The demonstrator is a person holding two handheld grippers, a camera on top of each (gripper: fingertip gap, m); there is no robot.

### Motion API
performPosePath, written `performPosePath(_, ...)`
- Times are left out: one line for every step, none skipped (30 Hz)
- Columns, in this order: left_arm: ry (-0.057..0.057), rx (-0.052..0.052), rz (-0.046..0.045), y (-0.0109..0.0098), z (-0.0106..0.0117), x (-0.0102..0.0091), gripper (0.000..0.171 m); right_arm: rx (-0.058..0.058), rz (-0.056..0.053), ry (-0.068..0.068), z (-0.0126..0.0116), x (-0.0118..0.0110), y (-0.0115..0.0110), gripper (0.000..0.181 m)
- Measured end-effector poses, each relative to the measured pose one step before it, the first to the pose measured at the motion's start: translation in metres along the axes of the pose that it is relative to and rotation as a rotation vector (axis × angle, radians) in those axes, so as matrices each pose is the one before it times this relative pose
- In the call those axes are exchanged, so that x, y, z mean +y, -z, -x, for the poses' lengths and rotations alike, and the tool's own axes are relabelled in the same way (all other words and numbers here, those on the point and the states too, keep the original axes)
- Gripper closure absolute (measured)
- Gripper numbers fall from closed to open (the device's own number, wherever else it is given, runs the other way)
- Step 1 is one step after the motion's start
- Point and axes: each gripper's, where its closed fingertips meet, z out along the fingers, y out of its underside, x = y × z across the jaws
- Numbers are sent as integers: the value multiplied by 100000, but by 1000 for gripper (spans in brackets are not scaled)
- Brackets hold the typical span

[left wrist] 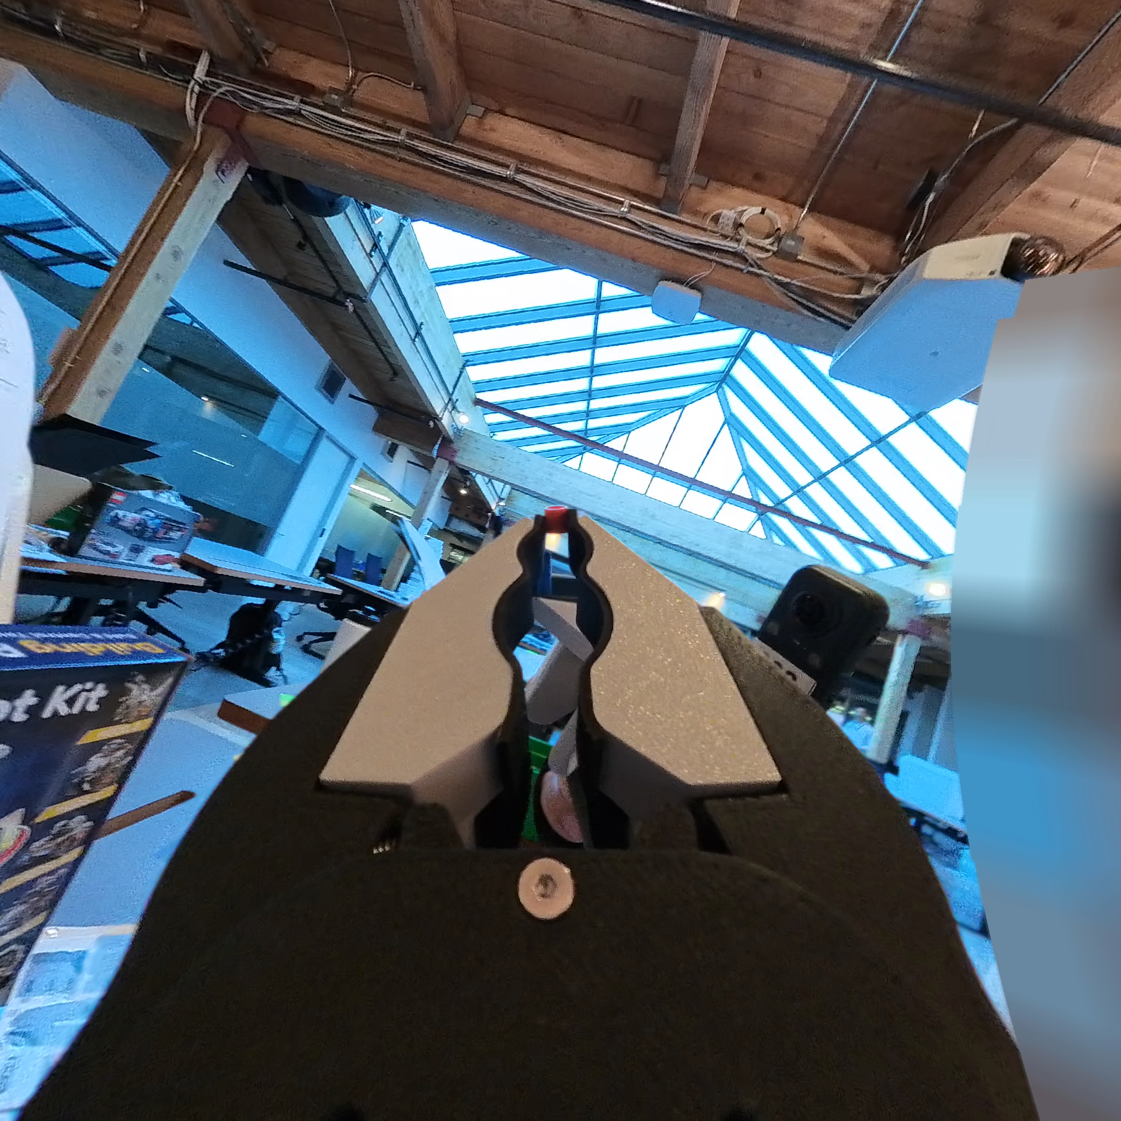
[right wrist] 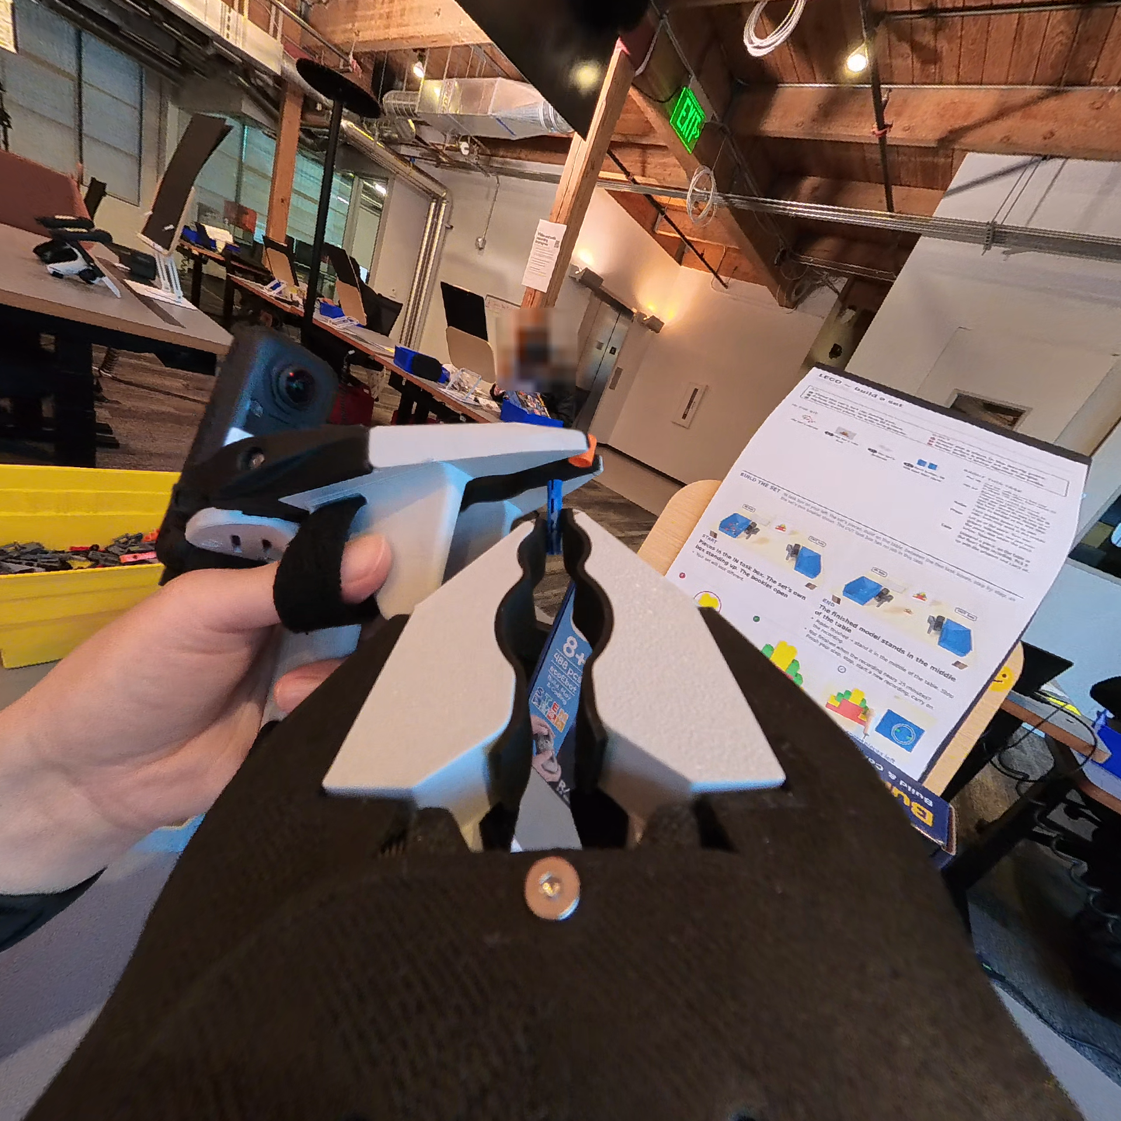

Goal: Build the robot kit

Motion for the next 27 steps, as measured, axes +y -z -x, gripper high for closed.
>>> performPosePath(2119, 550, -537, 51, 119, -35, 167, 572, -23, 650, -33, 7, -18, 178)
performPosePath(1403, 353, -636, 54, 110, -59, 167, 390, -453, 408, -17, -49, -16, 178)
performPosePath(1149, -87, -464, 47, 138, -50, 167, 286, -933, -10, -3, -114, -4, 178)
performPosePath(791, 209, -436, 35, 37, -60, 167, 10, -1030, -283, 25, -126, -17, 178)
performPosePath(547, 123, -240, 10, -2, -47, 167, -53, -708, -241, 26, -85, -18, 178)
performPosePath(230, -256, -200, 26, 39, -49, 167, 131, -851, 124, -11, -69, -20, 178)
performPosePath(-71, -509, -82, 22, 81, -11, 167, 77, -1305, 110, 8, -133, -19, 177)
performPosePath(169, -116, 29, 17, 43, 11, 167, 61, -1970, -184, 1, -201, 8, 177)
performPosePath(1150, 783, -742, 21, -67, -83, 167, -131, -1761, -53, 41, -166, 1, 177)
performPosePath(1825, 671, -854, 28, -11, -109, 167, -94, -454, 278, 11, 23, -47, 177)
performPosePath(1571, 608, -464, 25, 31, -37, 167, -55, 82, 378, 16, 92, -51, 177)
performPosePath(1179, 495, 65, 7, 68, 18, 167, 308, -442, 618, -27, -13, -15, 177)
performPosePath(1238, 461, -36, 11, 56, 16, 167, 386, -809, 581, -28, -57, 0, 177)
performPosePath(1757, 728, -245, 0, 17, 6, 167, 251, -1319, 502, -11, -103, -1, 178)
performPosePath(2092, 1213, -580, -1, -52, -34, 166, 108, -1451, 475, 11, -117, 7, 178)
performPosePath(2589, 1488, -645, -6, -77, -29, 167, -25, -953, 369, 14, -82, 37, 178)
performPosePath(3296, 1916, -421, -32, -118, 16, 167, 199, -1083, 299, -7, -144, 79, 178)
performPosePath(3981, 2105, -646, -29, -124, -7, 167, 892, -1905, 77, -139, -330, 174, 178)
performPosePath(4749, 2412, -1660, 44, -113, -152, 167, 724, -2439, -130, -156, -486, 268, 178)
performPosePath(5425, 2842, -2082, 74, -117, -220, 167, 937, -2711, -309, -226, -555, 319, 178)
performPosePath(5748, 3222, -1351, 35, -163, -140, 167, 868, -2392, -161, -237, -499, 287, 178)
performPosePath(5572, 3036, -633, 5, -131, -30, 167, 653, -1497, 209, -193, -307, 219, 178)
performPosePath(4863, 2626, -721, -12, -95, -32, 167, 245, -1607, 768, -95, -250, 176, 178)
performPosePath(3877, 1719, -838, -4, -7, 5, 167, 167, -1356, 636, -60, -141, 103, 178)
performPosePath(2723, 1092, -395, -34, 44, 88, 167, -235, 359, -166, -12, 132, -29, 178)
performPosePath(1886, 616, 175, -75, 80, 169, 166, -955, 677, -184, 112, 205, -99, 178)
performPosePath(1433, 469, 163, -85, 67, 163, 166, -345, -279, 444, 102, 71, -69, 178)
